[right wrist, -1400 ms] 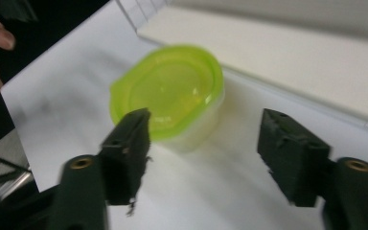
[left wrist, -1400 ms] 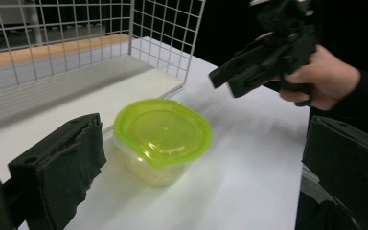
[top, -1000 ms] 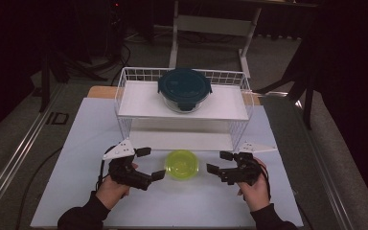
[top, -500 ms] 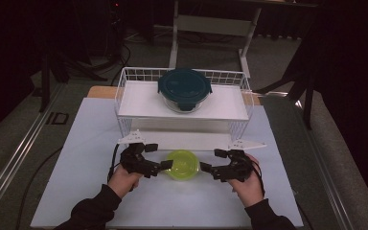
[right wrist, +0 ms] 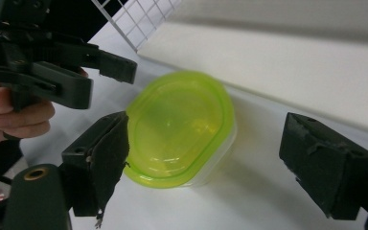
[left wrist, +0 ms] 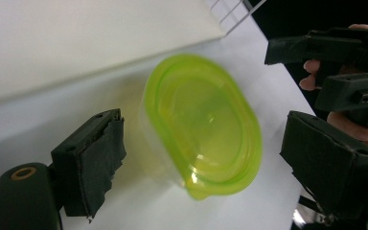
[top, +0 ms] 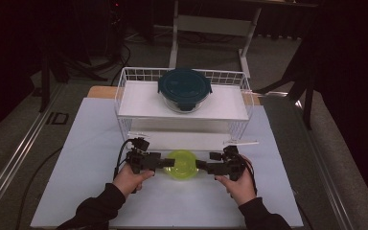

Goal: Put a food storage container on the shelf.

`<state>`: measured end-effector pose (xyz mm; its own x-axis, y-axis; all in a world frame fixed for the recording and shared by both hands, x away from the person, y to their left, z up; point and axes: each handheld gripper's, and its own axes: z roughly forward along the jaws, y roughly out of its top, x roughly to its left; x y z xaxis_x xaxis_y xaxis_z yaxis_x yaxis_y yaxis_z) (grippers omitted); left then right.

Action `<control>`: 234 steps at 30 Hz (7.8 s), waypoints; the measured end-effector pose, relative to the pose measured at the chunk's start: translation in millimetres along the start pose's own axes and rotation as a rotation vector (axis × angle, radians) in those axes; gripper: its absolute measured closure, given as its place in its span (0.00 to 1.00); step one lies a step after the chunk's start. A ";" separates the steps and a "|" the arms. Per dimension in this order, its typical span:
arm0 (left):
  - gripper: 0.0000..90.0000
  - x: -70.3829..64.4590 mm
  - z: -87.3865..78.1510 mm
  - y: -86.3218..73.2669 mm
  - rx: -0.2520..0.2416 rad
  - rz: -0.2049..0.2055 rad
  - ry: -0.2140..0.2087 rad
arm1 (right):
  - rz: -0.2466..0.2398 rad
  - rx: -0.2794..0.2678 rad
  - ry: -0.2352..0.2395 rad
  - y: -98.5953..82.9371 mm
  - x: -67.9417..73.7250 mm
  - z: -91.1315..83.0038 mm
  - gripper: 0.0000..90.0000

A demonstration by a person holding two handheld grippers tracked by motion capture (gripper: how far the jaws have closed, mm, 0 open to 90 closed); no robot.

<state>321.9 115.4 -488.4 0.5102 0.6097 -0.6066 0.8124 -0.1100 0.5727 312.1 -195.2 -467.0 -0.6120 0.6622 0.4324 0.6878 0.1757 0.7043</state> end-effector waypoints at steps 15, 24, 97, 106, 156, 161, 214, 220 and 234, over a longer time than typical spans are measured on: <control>0.56 19.7 7.4 -0.1 0.046 -0.127 0.028 | 0.207 0.123 -0.023 -2.8 -8.9 23.3 0.57; 0.79 20.0 12.7 0.9 0.088 -0.166 -0.039 | 0.255 0.180 -0.036 -2.4 -5.7 32.6 0.77; 0.89 -100.2 -106.3 71.0 -0.080 0.028 0.036 | 0.069 0.006 0.021 96.0 82.6 -56.4 0.89; 0.90 -121.5 -128.9 108.9 -0.124 0.060 0.048 | 0.038 -0.056 0.018 135.1 94.8 -76.1 0.89; 0.61 -97.7 -102.0 205.4 -0.175 0.008 0.032 | 0.208 -0.054 -0.045 236.4 51.2 -65.3 0.67; 0.51 -98.5 -103.0 206.3 -0.211 -0.005 0.042 | 0.182 -0.071 -0.027 237.1 52.2 -64.9 0.57; 0.01 -105.8 -93.6 16.6 -0.395 0.455 0.032 | 0.074 -0.037 -0.099 211.8 57.1 -40.5 0.99; 0.01 -103.8 -93.2 12.7 -0.390 0.472 0.038 | 0.063 -0.037 -0.070 203.0 57.5 -47.0 0.92; 0.01 -106.8 -94.7 12.1 -0.392 0.499 -0.007 | -0.078 -0.132 -0.004 158.6 79.5 -66.3 0.34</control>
<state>250.5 123.2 -364.5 0.8035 0.5542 -0.2172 0.3132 -0.0833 0.9460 346.7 -163.0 -283.5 -0.6598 0.6535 0.3710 0.5807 0.1301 0.8036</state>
